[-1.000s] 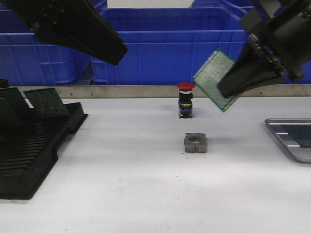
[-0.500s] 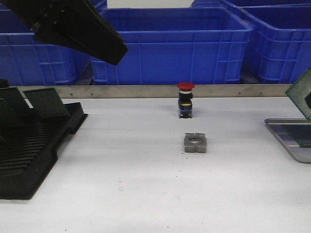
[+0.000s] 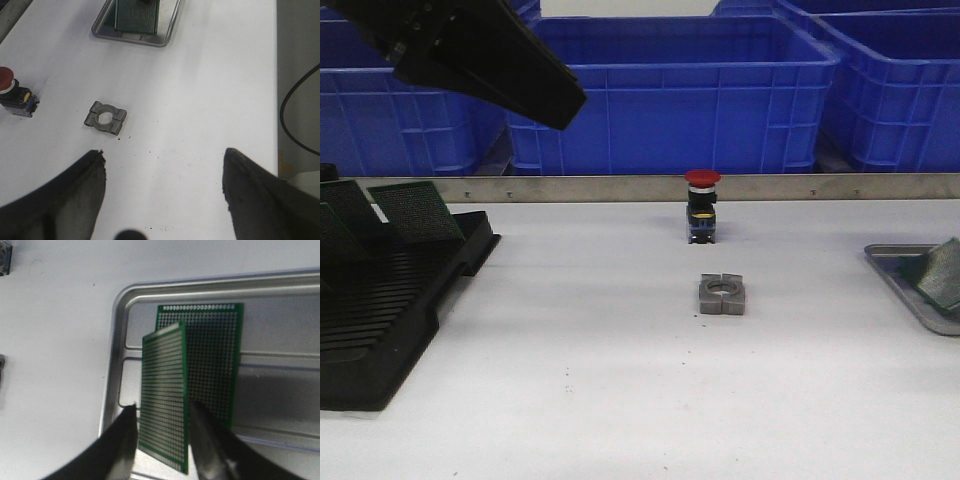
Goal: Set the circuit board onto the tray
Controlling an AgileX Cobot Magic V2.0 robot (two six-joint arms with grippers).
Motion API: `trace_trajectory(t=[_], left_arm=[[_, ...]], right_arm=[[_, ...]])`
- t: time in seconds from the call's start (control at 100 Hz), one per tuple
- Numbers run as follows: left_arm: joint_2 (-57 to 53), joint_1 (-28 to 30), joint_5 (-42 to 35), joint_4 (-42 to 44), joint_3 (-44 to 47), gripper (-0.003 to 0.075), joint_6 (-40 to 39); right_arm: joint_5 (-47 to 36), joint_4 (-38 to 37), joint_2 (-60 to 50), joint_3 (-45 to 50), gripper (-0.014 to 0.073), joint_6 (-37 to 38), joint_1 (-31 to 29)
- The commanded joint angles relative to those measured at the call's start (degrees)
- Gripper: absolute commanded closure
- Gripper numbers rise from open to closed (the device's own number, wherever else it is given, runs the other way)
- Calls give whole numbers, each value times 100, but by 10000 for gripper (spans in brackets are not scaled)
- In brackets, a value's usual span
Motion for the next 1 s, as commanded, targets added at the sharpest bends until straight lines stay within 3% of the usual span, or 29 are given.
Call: trace_trajectory(t=[0.0, 0.13, 0.22, 0.33, 0.44, 0.5, 0.7, 0.99], left_arm=[[-226, -57, -45, -349, -171, 258, -42], [-236, -57, -45, -349, -171, 258, -42], [-238, -30, -45, -349, -171, 289, -42], [-262, 108, -32, -349, -171, 415, -117], [-295, 322, -20, -349, -171, 627, -428], [-345, 498, -21, -337, -171, 737, -563], [-496, 1147, 357, -328, -171, 737, -666], [-835, 2084, 699, -340, -171, 738, -1108]], right_arm=[[39, 153, -240, -174, 115, -24, -151], [232, 153, -304, -186, 132, -24, -376], [395, 153, -418, -186, 199, -24, -429], [586, 153, -654, -186, 414, -24, -423], [799, 153, -991, -180, 669, -24, -423], [833, 167, -1186, -180, 651, -24, -423], [784, 180, -1913, -180, 652, -24, -167], [-234, 207, -2933, 218, 652, -30, 1143]])
